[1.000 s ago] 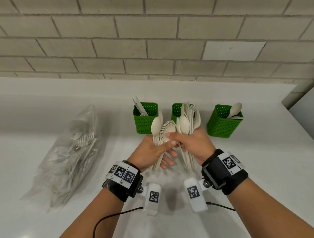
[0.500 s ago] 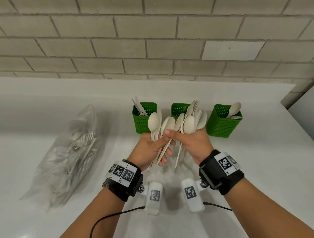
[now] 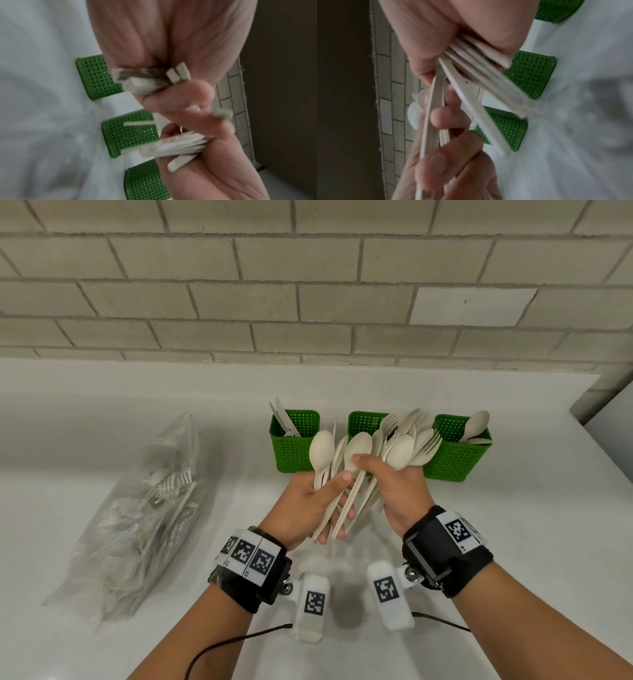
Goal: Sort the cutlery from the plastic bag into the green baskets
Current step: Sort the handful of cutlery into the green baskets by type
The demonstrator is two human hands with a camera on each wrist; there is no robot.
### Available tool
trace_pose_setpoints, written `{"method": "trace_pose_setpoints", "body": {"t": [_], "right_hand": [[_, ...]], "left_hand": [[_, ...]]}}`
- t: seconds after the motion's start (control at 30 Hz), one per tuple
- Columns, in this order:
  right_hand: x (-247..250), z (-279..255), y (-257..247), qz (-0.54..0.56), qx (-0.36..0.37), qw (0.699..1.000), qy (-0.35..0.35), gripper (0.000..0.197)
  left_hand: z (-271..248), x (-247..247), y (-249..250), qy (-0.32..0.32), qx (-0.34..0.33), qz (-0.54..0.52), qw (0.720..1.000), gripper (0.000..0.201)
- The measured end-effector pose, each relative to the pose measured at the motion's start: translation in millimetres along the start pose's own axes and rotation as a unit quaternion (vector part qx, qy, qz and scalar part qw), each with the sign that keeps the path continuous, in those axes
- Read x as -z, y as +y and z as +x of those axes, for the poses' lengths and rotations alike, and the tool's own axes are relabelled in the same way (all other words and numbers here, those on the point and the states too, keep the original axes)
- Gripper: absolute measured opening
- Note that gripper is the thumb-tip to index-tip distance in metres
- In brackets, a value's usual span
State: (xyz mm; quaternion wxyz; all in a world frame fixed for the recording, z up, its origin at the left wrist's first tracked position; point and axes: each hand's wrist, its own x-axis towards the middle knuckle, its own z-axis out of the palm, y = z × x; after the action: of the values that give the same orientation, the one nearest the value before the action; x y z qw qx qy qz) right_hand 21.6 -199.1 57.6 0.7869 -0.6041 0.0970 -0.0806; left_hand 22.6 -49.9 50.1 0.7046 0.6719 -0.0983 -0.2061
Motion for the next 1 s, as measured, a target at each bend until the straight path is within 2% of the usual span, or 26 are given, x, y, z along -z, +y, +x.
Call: {"method": "trace_pose_setpoints", "body": {"t": [0.07, 0.2, 0.37, 0.47, 0.6, 0.67, 0.77, 0.83, 0.87, 0.93, 0.97, 1.0], "right_hand": [[-4, -7, -3, 0.04, -0.021, 0.997, -0.059, 0.012], [-10, -17, -10, 0.075, -0.076, 0.987, -0.121, 0.029], [-11, -17, -5, 0.07, -0.103, 0.986, -0.108, 0.036], [-13, -15, -4, 0.071, -0.094, 0.99, -0.072, 0.041], [-9, -1, -2, 0.059, -0.025, 0.998, 0.003, 0.021], [-7, 0, -4, 0.065, -0.017, 0.998, -0.017, 0.019], [-7, -3, -3, 0.05, 0.001, 0.997, -0.061, 0.018], [-5, -4, 2, 0.022, 0.023, 0.997, -0.073, 0.027], [-4, -3, 4, 0.007, 0.024, 0.997, -0.079, 0.035], [-3, -2, 10, -0.035, 0.027, 0.994, -0.101, 0.042], [-5, -2, 11, -0.058, 0.036, 0.991, -0.114, 0.041], [-5, -2, 14, -0.075, 0.046, 0.989, -0.121, 0.039]], "left_hand": [[2, 0, 0, -0.01, -0.009, -0.004, 1.0, 0.04], [4, -1, 1, -0.033, 0.01, -0.002, 0.999, 0.049], [4, 4, 0, -0.063, 0.031, 0.025, 0.997, 0.056], [2, 6, -1, -0.085, 0.014, 0.01, 0.996, 0.053], [1, 8, -9, -0.042, -0.009, -0.005, 0.999, 0.055], [4, 6, -13, -0.016, -0.03, 0.0, 0.999, 0.053], [11, 5, -14, 0.058, -0.066, 0.018, 0.996, 0.047], [15, 8, -16, 0.087, -0.104, 0.044, 0.99, 0.032], [16, 8, -16, 0.071, -0.115, 0.044, 0.99, 0.027], [18, 6, -18, 0.003, -0.111, 0.014, 0.994, 0.067], [19, 3, -19, -0.032, -0.103, 0.0, 0.994, 0.077], [19, 0, -18, -0.054, -0.104, -0.016, 0.993, 0.078]]}}
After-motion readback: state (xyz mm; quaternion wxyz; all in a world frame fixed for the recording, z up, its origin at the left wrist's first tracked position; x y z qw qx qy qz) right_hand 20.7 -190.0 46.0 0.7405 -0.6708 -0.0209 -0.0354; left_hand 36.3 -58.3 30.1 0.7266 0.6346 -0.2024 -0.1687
